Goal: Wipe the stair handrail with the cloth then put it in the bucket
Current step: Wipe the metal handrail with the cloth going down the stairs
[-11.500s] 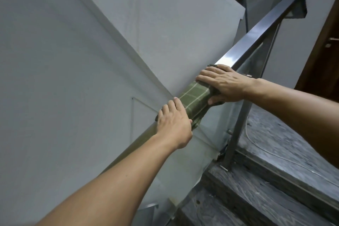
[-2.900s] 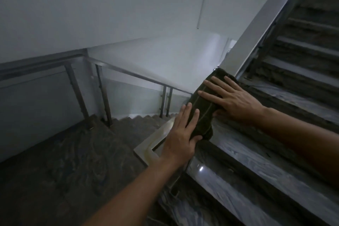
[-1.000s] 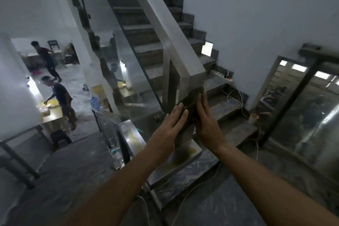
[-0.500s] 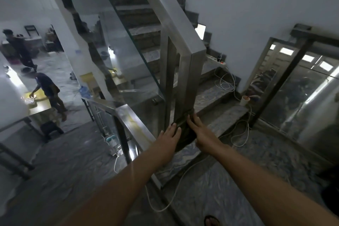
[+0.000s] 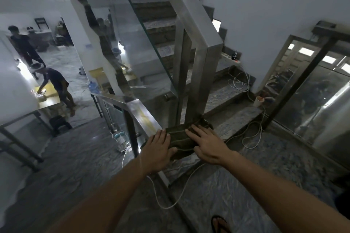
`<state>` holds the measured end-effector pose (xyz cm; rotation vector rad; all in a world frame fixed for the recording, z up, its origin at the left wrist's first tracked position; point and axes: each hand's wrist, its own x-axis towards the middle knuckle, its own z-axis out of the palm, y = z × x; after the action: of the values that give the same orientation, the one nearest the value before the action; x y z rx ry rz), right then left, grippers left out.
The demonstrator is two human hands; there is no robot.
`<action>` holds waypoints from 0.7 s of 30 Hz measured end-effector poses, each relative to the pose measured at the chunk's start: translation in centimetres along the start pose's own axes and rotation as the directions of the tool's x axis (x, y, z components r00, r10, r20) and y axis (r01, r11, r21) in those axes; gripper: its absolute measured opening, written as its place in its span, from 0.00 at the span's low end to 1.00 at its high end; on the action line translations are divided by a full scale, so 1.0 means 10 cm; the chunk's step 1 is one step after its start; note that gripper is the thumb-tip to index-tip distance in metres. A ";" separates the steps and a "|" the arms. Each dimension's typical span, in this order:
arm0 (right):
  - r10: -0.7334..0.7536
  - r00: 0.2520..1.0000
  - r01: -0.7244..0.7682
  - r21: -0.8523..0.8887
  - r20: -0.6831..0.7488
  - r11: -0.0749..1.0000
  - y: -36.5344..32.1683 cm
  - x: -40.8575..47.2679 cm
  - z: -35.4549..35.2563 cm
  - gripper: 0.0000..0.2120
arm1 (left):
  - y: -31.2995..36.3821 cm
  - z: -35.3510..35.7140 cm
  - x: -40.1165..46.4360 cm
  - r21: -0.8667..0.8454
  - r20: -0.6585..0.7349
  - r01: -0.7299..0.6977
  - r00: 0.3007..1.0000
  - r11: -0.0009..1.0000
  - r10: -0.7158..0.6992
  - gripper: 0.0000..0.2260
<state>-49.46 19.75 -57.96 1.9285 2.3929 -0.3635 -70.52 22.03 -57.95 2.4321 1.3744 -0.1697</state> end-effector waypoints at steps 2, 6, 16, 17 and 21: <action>0.046 0.996 -0.038 0.108 -0.074 0.993 0.07 0.01 -0.05 0.27 | 0.00 -0.03 0.01 0.020 -0.021 0.017 1.000 1.000 -0.017 0.29; 0.150 0.968 -0.129 0.115 -0.202 0.985 0.16 0.11 -0.04 0.22 | 0.20 -0.05 0.05 0.056 -0.109 0.106 0.989 0.993 -0.100 0.27; -0.050 0.967 0.050 -0.005 -0.251 0.999 0.01 0.05 0.14 0.13 | 0.17 0.08 0.02 0.048 -0.189 0.294 0.941 0.955 -0.280 0.33; -0.057 0.971 0.067 0.035 -0.233 0.997 -0.02 0.04 0.13 0.11 | 0.12 0.05 0.05 0.087 -0.198 0.296 0.941 0.951 -0.275 0.32; -0.049 0.963 0.049 -0.008 -0.264 0.999 -0.25 0.01 0.18 0.21 | -0.14 -0.07 0.22 0.137 -0.155 0.298 0.948 0.945 -0.276 0.31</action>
<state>-52.13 18.99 -59.37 2.0358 2.6027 -0.1112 -70.61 24.71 -58.16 2.3917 1.8410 -0.1965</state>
